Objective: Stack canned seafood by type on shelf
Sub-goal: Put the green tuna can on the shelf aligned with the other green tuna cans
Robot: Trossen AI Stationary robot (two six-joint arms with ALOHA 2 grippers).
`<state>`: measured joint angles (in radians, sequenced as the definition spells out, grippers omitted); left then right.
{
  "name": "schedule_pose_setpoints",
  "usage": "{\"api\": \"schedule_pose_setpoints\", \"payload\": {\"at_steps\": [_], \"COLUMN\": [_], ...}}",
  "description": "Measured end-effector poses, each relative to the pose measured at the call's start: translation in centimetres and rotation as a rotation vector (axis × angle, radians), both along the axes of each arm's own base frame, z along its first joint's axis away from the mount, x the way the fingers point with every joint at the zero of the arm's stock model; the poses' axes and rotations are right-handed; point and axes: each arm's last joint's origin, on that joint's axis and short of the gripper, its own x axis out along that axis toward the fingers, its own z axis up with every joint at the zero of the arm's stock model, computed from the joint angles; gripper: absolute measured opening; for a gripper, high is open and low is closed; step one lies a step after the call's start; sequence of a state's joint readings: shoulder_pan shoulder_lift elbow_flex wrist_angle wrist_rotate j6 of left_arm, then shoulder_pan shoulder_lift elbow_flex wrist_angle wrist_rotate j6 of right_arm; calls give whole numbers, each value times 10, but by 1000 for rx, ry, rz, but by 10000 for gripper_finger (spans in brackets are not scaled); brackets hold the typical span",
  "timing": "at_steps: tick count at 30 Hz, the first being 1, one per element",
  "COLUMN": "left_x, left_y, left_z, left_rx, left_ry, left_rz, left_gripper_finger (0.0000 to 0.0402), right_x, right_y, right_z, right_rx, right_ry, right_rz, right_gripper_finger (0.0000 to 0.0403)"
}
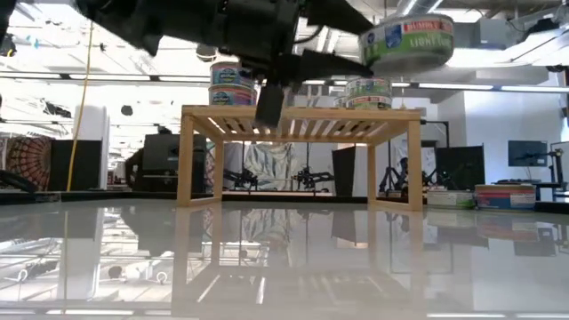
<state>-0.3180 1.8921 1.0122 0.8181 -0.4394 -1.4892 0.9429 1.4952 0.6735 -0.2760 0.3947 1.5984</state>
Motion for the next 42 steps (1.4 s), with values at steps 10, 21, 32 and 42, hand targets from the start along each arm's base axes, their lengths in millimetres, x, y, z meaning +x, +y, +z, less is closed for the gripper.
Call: {"api": "schedule_pose_setpoints", "payload": {"at_steps": [10, 21, 32, 42], "left_x": [-18, -44, -48, -53], "left_y": [45, 108, 159, 183], "left_z": [56, 95, 90, 88], "left_rx": [130, 180, 152, 156], "left_ry": [59, 111, 177, 219], "left_rz": [26, 89, 118, 193], "left_gripper_finger": [140, 140, 139, 139], "right_x": [12, 26, 36, 41], "right_y": [-10, -26, -41, -49], "right_z": [0, 3, 3, 2], "right_rx": [-15, -20, -43, -55], "right_ry": [-2, -8, 9, 17], "right_rz": [-38, -108, -172, -202], "right_gripper_finger": [127, 127, 127, 127]}}
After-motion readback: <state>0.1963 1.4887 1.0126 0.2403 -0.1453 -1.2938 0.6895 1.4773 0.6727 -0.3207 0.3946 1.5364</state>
